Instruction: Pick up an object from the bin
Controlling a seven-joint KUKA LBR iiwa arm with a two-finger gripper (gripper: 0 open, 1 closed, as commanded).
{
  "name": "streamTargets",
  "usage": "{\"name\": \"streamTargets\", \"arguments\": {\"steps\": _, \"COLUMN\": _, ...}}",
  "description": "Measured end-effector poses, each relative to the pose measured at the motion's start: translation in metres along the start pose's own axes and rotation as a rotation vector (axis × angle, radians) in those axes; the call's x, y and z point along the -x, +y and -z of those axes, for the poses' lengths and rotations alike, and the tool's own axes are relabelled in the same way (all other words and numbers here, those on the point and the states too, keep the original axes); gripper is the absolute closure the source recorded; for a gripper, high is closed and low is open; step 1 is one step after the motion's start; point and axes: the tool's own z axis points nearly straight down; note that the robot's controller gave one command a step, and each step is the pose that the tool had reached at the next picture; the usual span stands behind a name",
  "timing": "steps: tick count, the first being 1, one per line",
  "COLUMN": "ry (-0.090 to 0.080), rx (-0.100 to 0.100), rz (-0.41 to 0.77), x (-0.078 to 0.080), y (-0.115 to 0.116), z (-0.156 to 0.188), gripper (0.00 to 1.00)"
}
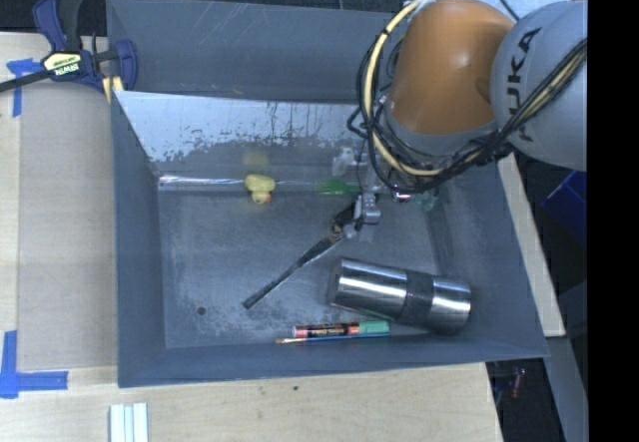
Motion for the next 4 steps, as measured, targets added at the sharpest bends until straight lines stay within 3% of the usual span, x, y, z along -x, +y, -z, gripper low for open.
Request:
{"name": "streamTargets", "arguments": {"steps": 1, "ry": -0.008, "rx": 0.000, "rz": -0.001, "x": 0.002, "y": 0.000, "z": 0.004, "gripper": 0.00}}
{"name": "streamTargets", "arguments": {"steps": 2, "ry": -0.011, "rx": -0.001, "rz": 0.238, "x": -0.017, "y": 0.044, "z": -0.095, "gripper": 0.00}}
{"name": "streamTargets", "arguments": {"steps": 3, "ry": -0.018, "rx": -0.002, "rz": 0.221, "x": -0.022, "y": 0.056, "z": -0.073, "gripper": 0.00}}
{"name": "streamTargets", "arguments": {"steps": 4, "ry": -0.005, "rx": 0.000, "rz": 0.372, "x": -0.038, "y": 0.083, "z": -0.095, "gripper": 0.00}}
